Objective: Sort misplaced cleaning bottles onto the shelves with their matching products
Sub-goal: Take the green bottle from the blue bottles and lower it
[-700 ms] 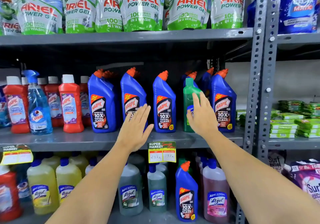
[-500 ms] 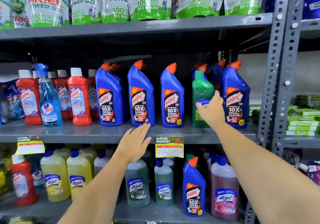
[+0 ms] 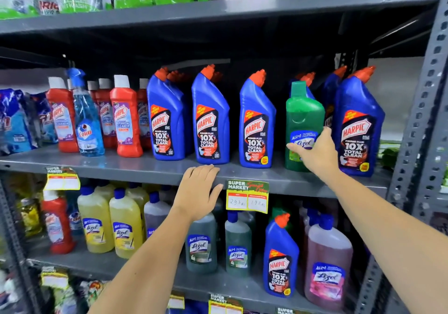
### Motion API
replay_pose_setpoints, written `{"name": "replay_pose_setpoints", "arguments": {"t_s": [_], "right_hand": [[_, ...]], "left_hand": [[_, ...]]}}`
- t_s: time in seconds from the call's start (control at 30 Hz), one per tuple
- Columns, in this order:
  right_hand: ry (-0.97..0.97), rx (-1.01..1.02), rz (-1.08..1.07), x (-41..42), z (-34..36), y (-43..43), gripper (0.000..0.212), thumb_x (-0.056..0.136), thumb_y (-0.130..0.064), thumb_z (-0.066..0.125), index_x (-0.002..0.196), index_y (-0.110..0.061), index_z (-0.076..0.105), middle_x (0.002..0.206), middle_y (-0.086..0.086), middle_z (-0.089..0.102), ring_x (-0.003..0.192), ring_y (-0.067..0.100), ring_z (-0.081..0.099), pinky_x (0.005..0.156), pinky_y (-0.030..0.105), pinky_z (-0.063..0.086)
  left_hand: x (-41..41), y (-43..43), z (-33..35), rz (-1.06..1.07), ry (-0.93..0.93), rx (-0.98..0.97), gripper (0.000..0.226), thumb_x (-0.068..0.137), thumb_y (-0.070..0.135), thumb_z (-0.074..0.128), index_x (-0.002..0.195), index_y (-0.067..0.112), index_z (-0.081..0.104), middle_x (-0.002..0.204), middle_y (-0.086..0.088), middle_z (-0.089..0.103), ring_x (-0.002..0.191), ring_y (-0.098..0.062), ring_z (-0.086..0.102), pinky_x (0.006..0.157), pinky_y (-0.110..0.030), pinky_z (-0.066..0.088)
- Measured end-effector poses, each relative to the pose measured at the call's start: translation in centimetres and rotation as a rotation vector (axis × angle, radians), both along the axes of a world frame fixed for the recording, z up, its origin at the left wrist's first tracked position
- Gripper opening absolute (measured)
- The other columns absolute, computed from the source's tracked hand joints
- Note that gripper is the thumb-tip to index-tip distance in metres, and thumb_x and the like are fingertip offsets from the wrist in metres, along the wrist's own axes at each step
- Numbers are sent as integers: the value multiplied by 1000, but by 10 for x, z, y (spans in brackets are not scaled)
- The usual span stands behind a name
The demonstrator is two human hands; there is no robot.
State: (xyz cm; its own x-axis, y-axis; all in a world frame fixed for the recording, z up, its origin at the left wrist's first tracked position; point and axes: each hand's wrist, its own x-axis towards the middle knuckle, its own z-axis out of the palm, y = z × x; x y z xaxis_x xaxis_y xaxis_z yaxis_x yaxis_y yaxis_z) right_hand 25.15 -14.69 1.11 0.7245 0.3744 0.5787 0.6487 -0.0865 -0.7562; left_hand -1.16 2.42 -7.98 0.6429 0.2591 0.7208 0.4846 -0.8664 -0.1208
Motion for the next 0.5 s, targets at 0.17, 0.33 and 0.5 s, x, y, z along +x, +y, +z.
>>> {"name": "replay_pose_setpoints", "arguments": {"t_s": [0.17,0.33,0.5], "right_hand": [[-88,229,76,-35,-24,-22,87,71,-29,84,138,-7,33,131,2,55,118,20,53,93,17,36],[-13,538,182,-76,-43,-53,84,72,-18,82,136,-13,27,128,-5,52,117,8,53,110,23,36],[116,507,281,-116,-115,-71,82,66,-26,82,129,-8,32,120,2,58,111,10,60,104,32,45]], "left_hand": [[6,-8,-3,-19,-108,-20,46,95,34,41,126,4,56,124,-11,59,113,-31,52,101,-46,34],[5,-20,-38,0,-207,-79,55,99,30,35,147,4,36,154,-16,34,145,-31,22,118,-52,11],[-12,-34,-123,-99,-109,-165,52,97,29,42,143,4,42,154,-20,30,144,-33,24,116,-53,14]]}}
